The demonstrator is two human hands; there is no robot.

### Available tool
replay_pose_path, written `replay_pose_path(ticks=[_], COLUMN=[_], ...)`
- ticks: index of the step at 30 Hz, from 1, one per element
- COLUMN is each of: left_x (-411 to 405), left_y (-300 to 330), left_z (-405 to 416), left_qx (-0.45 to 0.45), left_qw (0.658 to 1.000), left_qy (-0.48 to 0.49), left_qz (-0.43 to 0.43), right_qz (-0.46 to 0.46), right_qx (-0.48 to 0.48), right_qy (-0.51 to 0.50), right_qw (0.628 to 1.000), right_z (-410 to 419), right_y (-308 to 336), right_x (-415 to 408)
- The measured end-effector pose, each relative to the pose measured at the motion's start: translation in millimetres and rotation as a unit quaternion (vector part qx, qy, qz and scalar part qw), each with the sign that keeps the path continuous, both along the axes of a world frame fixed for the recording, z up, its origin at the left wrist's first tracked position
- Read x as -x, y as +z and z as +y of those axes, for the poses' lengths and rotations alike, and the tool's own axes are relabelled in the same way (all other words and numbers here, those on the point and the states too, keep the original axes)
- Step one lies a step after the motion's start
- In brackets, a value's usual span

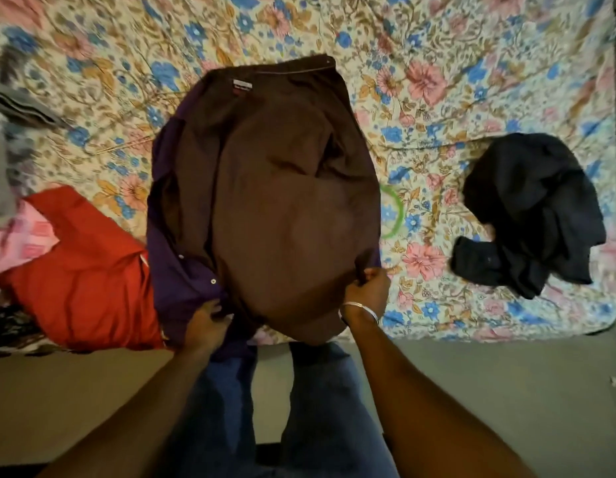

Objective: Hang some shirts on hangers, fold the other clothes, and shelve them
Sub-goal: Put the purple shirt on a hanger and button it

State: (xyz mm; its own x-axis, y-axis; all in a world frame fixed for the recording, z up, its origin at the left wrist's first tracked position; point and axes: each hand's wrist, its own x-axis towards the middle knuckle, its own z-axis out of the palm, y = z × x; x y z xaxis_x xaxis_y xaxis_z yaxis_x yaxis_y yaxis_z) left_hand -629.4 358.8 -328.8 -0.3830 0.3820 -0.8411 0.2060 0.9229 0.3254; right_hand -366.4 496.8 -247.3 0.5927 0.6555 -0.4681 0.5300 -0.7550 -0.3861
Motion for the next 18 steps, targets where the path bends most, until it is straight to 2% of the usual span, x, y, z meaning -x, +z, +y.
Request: replay_pose_path(ticks=[3,5,9,15,18], left_x=[-5,-8,-1,-11,-20], left_y=[4,7,10,14,11], left_z=[3,4,10,24,20], left_qx=[-0.011,-0.027,-0.039,-0.049,-0.036], left_qw=[0.999,0.997,0.989,0.971,0.964], left_qy=[-0.018,-0.021,-0.088,-0.188,-0.215], left_qz=[0.044,0.073,0.117,0.139,0.151], right_qz=[0.01,0.028,0.033,-0.011,0.033], right_qx=[0.009,0.049,0.102,0.003,-0.026], right_qy=[-0.019,-0.017,0.036,0.07,0.186], right_qw=[1.0,0.998,0.994,0.997,0.982], right_z=[11,13,13,0,-19], right_y=[-17,-27,-40,-30,-30], right_x=[-12,-18,-27,-39,-30])
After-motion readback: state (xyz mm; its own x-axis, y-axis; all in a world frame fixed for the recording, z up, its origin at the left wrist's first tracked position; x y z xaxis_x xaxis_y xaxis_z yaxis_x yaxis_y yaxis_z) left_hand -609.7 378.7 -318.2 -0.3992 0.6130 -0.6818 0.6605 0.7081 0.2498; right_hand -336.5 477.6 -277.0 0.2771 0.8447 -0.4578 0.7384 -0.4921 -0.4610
